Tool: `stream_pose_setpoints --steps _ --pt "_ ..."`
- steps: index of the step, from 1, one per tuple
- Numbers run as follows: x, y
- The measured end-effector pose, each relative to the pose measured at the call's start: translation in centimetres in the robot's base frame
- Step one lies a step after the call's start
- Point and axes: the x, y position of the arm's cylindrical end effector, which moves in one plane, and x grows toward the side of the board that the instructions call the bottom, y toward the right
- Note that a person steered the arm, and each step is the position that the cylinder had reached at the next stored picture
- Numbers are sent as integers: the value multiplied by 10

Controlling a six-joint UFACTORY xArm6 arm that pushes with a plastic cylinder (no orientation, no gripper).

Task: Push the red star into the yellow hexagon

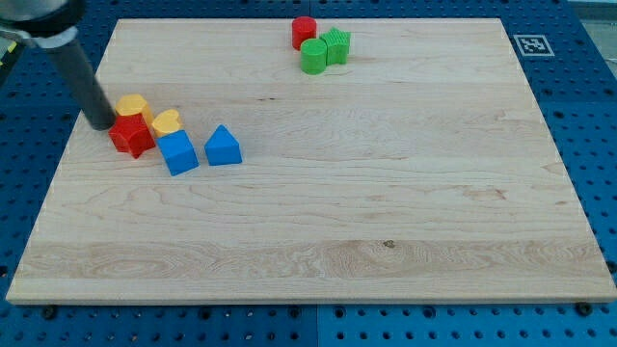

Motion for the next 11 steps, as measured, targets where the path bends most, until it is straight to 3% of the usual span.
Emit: stream_pose_setpoints --steps 1,3,4,6,8,11 --pt "0 38" --pt "6 -1" --pt "23 -25" --pt "79 -6" --pt "79 46" --pt "65 43"
